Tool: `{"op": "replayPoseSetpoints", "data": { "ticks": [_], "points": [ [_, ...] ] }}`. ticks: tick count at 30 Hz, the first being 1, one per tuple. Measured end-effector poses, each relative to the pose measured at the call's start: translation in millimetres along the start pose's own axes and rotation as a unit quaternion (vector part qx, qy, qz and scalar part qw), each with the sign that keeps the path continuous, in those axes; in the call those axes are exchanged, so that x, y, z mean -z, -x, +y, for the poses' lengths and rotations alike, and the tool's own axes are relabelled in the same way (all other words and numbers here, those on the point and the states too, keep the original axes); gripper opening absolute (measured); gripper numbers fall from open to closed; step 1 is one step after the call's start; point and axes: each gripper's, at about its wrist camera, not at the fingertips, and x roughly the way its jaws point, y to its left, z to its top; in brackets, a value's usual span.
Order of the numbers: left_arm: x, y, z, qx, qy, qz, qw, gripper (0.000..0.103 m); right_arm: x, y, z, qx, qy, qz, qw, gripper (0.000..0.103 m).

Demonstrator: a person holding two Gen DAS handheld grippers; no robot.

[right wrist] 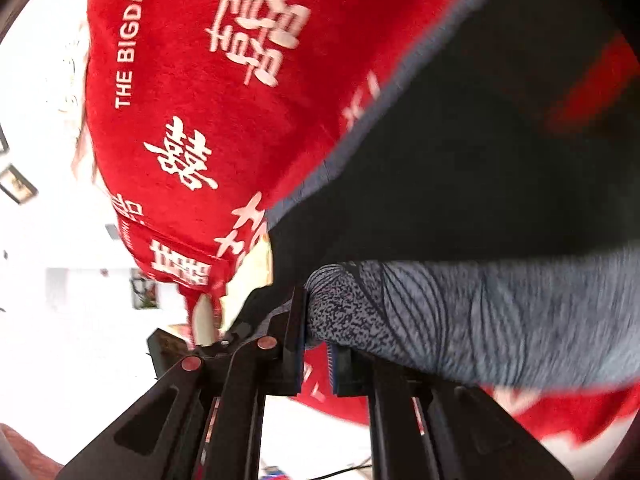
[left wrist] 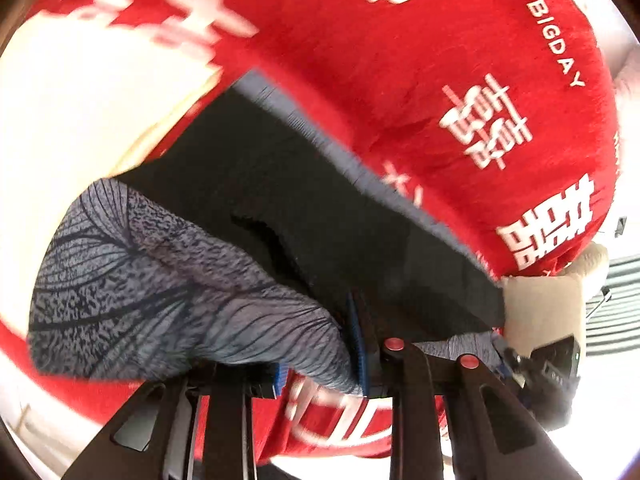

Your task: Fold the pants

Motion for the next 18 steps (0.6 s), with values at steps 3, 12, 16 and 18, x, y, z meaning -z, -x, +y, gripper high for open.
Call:
{"op": "replayPoseSetpoints", "data": {
  "ticks": [3,12,16,18],
  "points": [
    [-42,-21,-11,0.001,-0.016,-0.008,0.9998,0.028,-48,-18,11,0.013,0.016,0.004,1.0,0.01],
    [-121,-114,-4,-0.028,-0.064,0.026,0.9972,0.033,-143,-113,-13,0.11,0.033,0.037,0.993,0.012],
    [-129,-128,4,-0.027,-0.058,0.055,0.9964,0.038,-159,-140,-35,0.14,0.01,0.049,0.989,0.013],
    [-128,-117,-1,-0.034,-0.067,0.059,0.9954,0.047,-159,-139,-32,0.137,0.004,0.048,0.989,0.034]
  ]
}}
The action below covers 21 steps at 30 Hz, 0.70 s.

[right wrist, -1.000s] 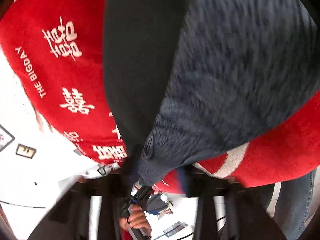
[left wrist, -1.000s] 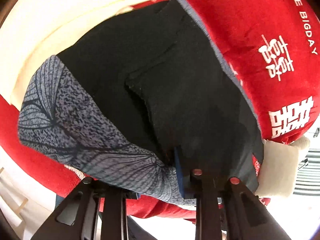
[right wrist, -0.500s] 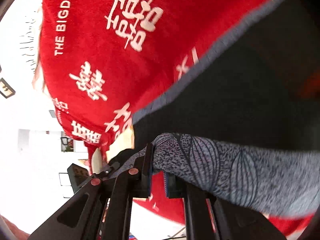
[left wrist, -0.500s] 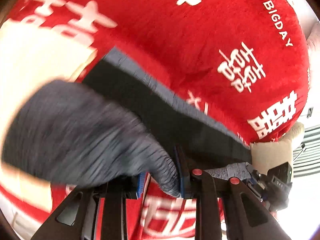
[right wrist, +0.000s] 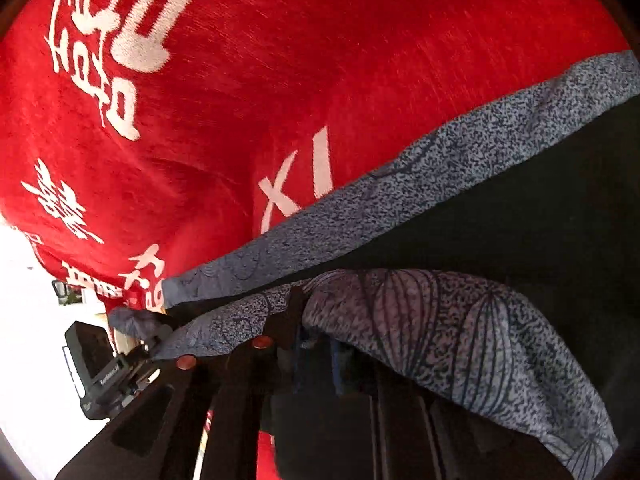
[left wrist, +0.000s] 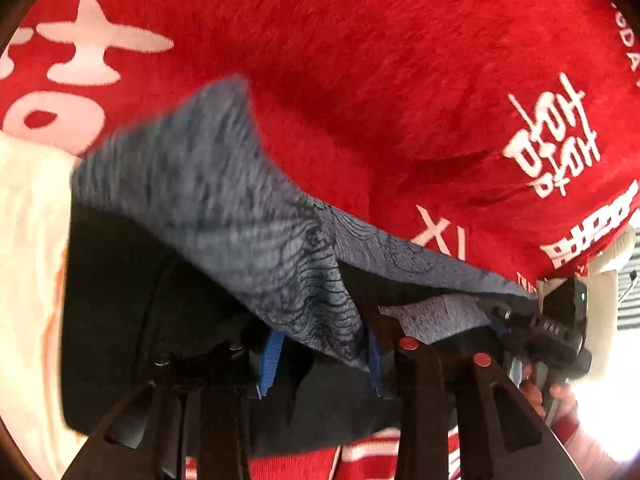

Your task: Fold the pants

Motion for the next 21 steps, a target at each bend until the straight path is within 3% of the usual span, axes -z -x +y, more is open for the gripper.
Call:
{"op": "replayPoseSetpoints", "data": {
  "ticks": [1,2,3,5,7,8,9,12,15,16,19,21],
  "points": [
    [2,10,-2,-0.017,-0.007,-0.006,0.9998,0.068,1,4,4,-0.002,0.002,-0.003,1.0,0.049],
    [5,26,-3,-0.041,-0.013,-0.025,0.9988,0.074,2,11,10,-0.005,0.007,-0.009,1.0,0.079],
    [7,39,-2,-0.048,-0.016,-0.038,0.998,0.075,4,20,19,-0.005,0.016,-0.019,1.0,0.084],
    [12,56,4,-0.068,-0.022,-0.042,0.9966,0.075,9,36,35,-0.004,0.037,-0.029,0.999,0.084],
    [15,59,4,-0.092,-0.036,-0.039,0.9943,0.075,18,48,56,0.023,0.07,-0.037,0.997,0.083],
    [17,56,5,-0.105,-0.052,-0.033,0.9926,0.075,23,49,63,0.034,0.082,-0.037,0.995,0.077],
    [17,50,4,-0.111,-0.058,-0.027,0.9917,0.075,29,47,69,0.052,0.096,-0.032,0.993,0.065],
    [11,21,3,-0.119,-0.066,-0.013,0.9907,0.075,37,16,72,0.115,0.126,0.003,0.985,0.05],
    [10,-21,0,-0.173,-0.089,-0.002,0.9808,0.078,32,-21,55,0.141,0.115,0.027,0.983,0.05],
    [13,-26,-8,-0.18,-0.117,-0.019,0.9764,0.089,29,-29,50,0.146,0.115,0.021,0.982,0.05],
    [23,-36,-25,-0.214,-0.175,-0.005,0.9611,0.091,27,-20,55,0.133,0.108,0.003,0.985,0.055],
    [30,-35,-31,-0.209,-0.186,0.009,0.96,0.091,34,-3,54,0.097,0.093,-0.003,0.991,0.059]
  ]
}}
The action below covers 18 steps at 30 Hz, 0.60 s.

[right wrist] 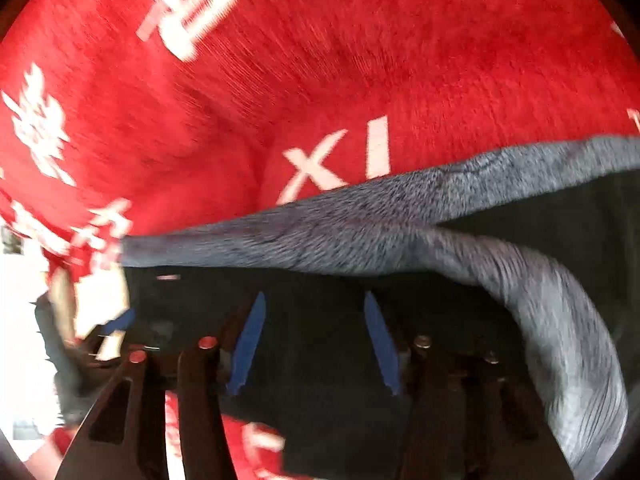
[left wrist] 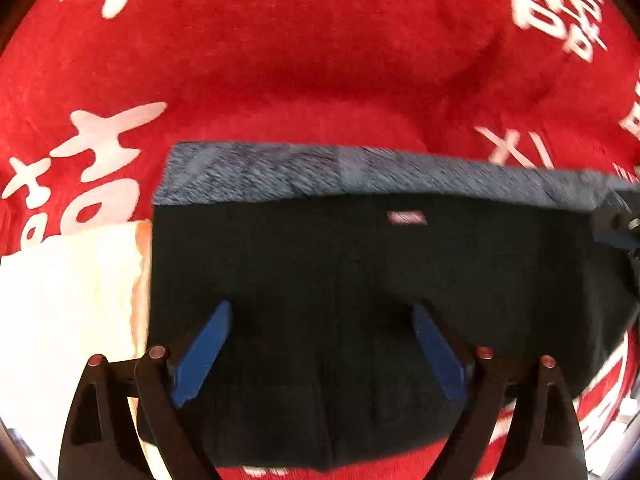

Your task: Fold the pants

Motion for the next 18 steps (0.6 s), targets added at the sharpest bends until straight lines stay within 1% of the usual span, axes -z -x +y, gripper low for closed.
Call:
{"op": "replayPoseSetpoints", "data": {
  "ticks": [2,4,5,7,10,12,14,15,18],
  "points": [
    [3,6,-6,0.009,0.002,0.013,0.9999,0.091,14,20,-5,-0.015,-0.005,-0.008,1.0,0.064],
    [7,14,-19,0.029,0.006,0.025,0.9993,0.091,34,46,-19,-0.024,-0.013,-0.019,0.999,0.065],
    [10,19,-32,0.045,0.006,0.03,0.9985,0.091,45,59,-28,-0.026,-0.019,-0.023,0.999,0.065],
    [16,26,-57,0.065,0.001,0.034,0.9973,0.091,67,86,-50,-0.021,-0.035,-0.032,0.999,0.065],
    [29,33,-116,0.091,-0.019,0.045,0.9947,0.091,103,117,-91,-0.002,-0.063,-0.039,0.997,0.065],
    [41,35,-165,0.118,-0.024,0.056,0.9911,0.091,127,141,-123,0.009,-0.08,-0.044,0.996,0.065],
    [48,40,-212,0.146,-0.014,0.063,0.9871,0.091,153,162,-162,0.021,-0.101,-0.043,0.994,0.065],
    [48,41,-228,0.156,-0.011,0.067,0.9855,0.091,163,171,-177,0.026,-0.109,-0.042,0.993,0.065],
    [59,41,-291,0.172,-0.004,0.071,0.9826,0.091,192,195,-228,0.039,-0.123,-0.045,0.991,0.065]
  ]
}}
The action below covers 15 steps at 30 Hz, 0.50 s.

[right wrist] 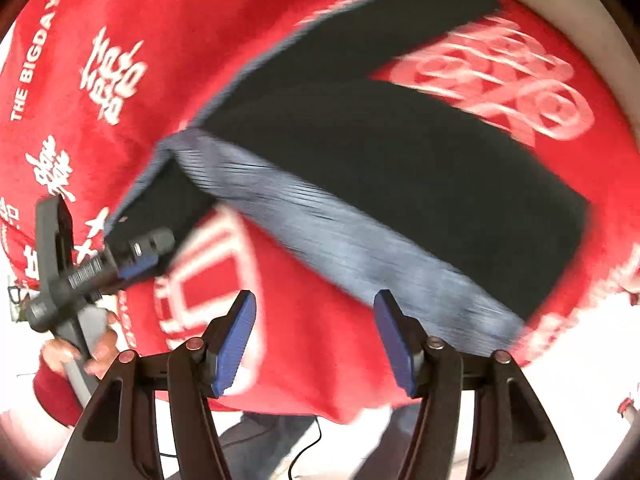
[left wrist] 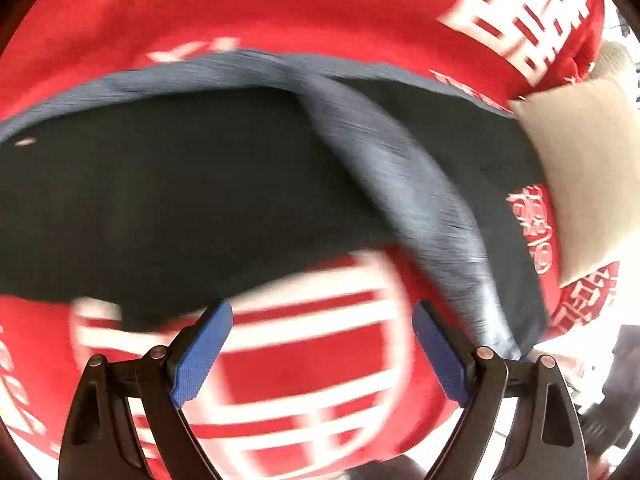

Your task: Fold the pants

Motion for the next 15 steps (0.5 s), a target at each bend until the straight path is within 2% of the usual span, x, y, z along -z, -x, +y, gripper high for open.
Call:
{"op": "replayPoseSetpoints", "data": {
  "ticks": [5,10,15],
  "points": [
    [3,-29,-60,0.001,0.008,0.002,1.0,0.091,11,12,-74,0.006,-0.013,0.007,1.0,0.065],
    [3,-43,-77,-0.021,0.023,0.01,0.9995,0.091,13,8,-110,-0.007,-0.027,0.021,0.999,0.065],
    [2,-44,-74,-0.025,0.034,0.009,0.999,0.091,23,1,-113,-0.085,-0.019,0.042,0.995,0.062]
  ]
}}
